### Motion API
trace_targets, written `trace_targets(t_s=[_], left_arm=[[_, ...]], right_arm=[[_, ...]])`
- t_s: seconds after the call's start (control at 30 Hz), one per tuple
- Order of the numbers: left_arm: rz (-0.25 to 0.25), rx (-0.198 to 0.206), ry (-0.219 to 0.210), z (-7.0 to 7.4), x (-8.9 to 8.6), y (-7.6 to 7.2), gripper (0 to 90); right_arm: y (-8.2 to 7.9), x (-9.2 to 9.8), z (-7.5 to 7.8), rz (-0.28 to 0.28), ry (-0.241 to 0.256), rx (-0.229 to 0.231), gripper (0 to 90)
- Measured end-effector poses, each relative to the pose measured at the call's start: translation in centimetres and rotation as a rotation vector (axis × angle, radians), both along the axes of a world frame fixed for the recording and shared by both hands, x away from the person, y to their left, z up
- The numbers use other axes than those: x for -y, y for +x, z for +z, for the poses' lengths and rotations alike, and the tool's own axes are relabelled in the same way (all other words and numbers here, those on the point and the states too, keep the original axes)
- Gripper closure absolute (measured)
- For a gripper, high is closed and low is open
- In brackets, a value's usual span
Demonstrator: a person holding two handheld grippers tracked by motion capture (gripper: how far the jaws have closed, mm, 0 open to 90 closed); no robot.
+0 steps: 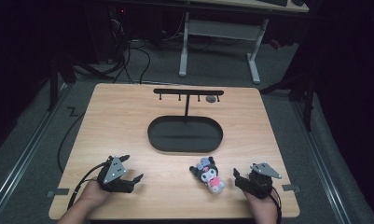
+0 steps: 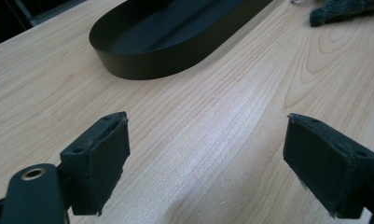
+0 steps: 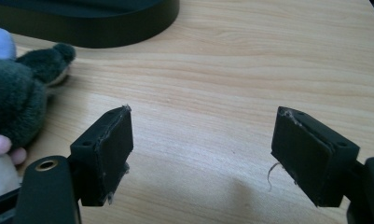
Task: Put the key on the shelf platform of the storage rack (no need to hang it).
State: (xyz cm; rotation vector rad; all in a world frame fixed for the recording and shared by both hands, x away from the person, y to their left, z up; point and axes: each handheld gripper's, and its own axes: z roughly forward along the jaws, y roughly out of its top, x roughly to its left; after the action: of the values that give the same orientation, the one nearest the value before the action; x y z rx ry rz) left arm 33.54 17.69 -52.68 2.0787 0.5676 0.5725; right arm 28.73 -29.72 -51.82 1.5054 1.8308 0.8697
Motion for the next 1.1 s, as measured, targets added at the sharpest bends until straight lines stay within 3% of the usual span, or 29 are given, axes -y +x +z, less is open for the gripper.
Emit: trace_targets(t_s=[0.73,0.97,1.1], left_arm=[[-0.003,0.0,0.002,0.0,0.03,0.0,15.4],[-0.003,-0.001,0.003,0.01,0.03,0.0,15.4],[-0.002,0.001,0.002,0.0,0.03,0.0,15.4]], right_arm=[[-0.09,-0.34,0.07,0.011,-0.005,0.002,20.4],[-0.04,-0.22,0.16,0.01,0.017,-0.007,18.8],[0.04,-0.31,0.26,0.003,0.016,-0.035,19.0]])
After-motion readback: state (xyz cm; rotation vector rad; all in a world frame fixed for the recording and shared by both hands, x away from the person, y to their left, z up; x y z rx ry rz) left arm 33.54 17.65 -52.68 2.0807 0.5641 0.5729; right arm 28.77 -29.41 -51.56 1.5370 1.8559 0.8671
